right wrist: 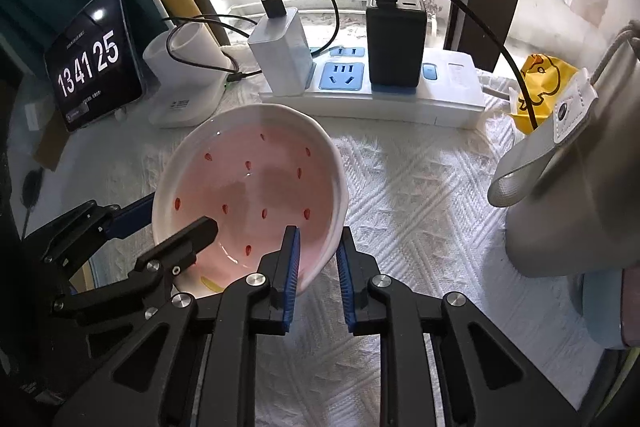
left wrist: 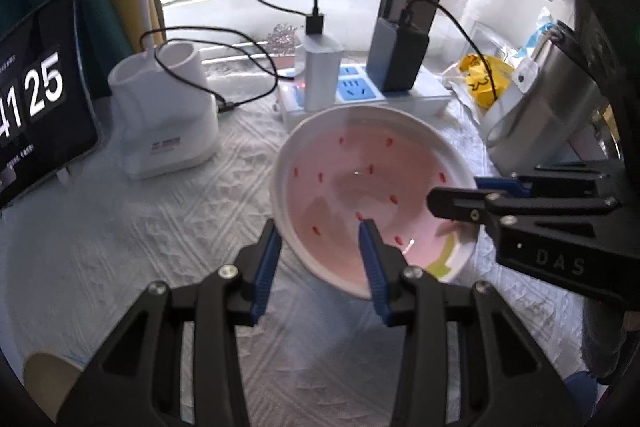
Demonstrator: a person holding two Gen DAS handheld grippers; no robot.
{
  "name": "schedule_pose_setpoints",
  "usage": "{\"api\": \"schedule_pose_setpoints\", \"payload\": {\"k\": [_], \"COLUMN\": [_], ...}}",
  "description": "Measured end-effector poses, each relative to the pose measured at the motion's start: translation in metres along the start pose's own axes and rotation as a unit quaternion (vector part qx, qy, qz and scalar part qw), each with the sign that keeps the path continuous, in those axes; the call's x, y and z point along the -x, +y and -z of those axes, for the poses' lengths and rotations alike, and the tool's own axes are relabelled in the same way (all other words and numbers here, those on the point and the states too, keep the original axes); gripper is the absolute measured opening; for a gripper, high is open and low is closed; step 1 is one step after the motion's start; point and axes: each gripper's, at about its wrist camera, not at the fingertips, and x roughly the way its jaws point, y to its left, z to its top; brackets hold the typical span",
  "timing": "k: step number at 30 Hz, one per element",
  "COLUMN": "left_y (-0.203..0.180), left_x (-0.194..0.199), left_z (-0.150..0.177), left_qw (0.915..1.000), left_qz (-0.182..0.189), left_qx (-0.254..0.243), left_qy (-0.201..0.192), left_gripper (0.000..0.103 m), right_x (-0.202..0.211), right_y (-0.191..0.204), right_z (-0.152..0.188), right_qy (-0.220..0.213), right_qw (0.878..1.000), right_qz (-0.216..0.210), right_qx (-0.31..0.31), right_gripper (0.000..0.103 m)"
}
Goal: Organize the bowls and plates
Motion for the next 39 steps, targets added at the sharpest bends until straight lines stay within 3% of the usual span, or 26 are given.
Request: {"api": "schedule_pose_setpoints", "payload": {"k": [8,16,39], "left_y": [0.001,0.003,-0.001], "left_x": [0.001,0.020,0.110], "left_z": [-0.002,-0.006,-0.001], "left_qw": [1.0000,0.9995,0.9954], "left_qz": [-0.006,-0.008,0.031], "left_qx": [-0.004,-0.006,-0.017], "left_qy": [-0.006,-0.029,-0.089], "left_gripper": [0.032,0.032,0.032], "right_x": [0.002,0.014,0.109], "right_y": [-0.007,-0.001,0.030], "right_z": [0.001,0.003,0.020], "right_qy": [0.004,-0.004,-0.067], "right_qw": [1.000,1.000,0.998], "right_qz": [-0.014,-0.016,0.008], "right_qx": [-0.019,-0.021,-0.012], "right_gripper": [0.018,0.018,0.018]}}
